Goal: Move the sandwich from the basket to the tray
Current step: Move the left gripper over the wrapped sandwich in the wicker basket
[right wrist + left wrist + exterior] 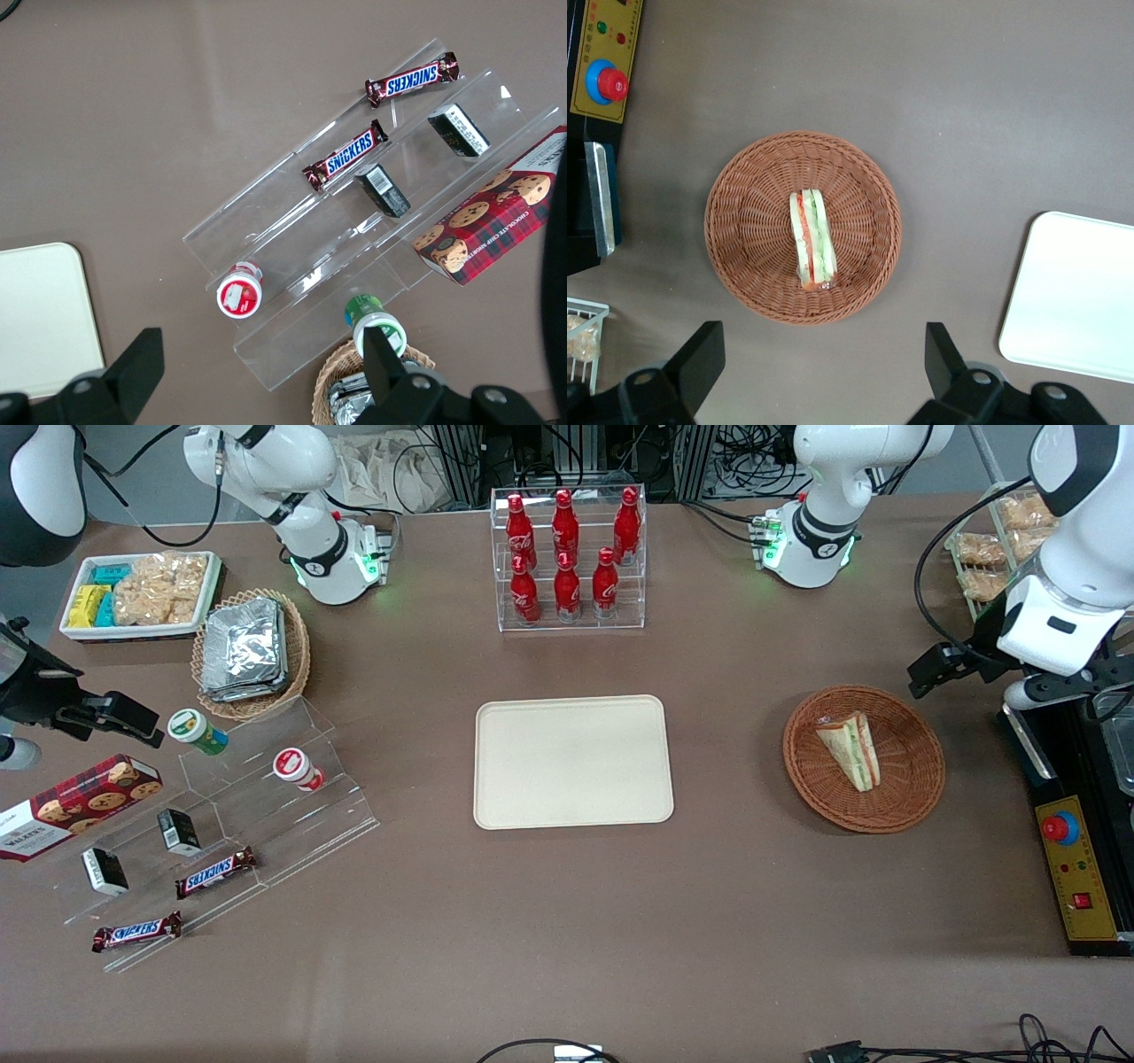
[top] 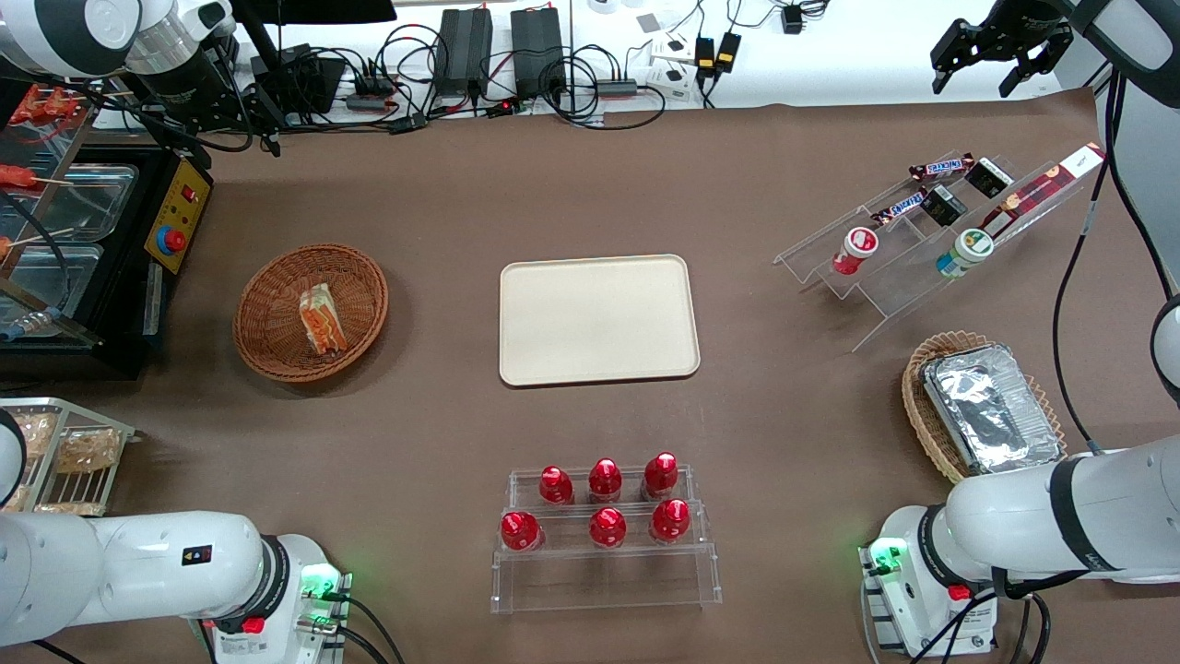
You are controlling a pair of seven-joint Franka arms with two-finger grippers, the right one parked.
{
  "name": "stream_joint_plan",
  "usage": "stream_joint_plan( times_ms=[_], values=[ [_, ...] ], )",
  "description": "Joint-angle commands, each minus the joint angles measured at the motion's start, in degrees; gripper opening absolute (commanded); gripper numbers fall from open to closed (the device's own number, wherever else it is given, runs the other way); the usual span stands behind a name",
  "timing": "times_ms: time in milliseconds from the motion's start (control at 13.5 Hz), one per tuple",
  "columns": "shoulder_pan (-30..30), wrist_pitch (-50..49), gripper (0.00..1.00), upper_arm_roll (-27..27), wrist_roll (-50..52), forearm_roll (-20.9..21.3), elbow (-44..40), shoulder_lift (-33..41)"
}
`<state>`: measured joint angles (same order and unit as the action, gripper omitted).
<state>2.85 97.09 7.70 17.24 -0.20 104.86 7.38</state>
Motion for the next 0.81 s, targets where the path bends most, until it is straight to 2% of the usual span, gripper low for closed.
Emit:
stream_joint_plan(
  times_ms=[0,370,741],
  values=[
    [-0.1,-2.5,1.00,0.2,-0.2,-0.4,-2.5,-0.4],
    [0.2,-3.1,1.00,-0.1,-0.2,-0.1,-1.2,-1.0],
    [0.4,4.4,1.00,-0.1,2.3,0.0,10.0,0.4]
  ],
)
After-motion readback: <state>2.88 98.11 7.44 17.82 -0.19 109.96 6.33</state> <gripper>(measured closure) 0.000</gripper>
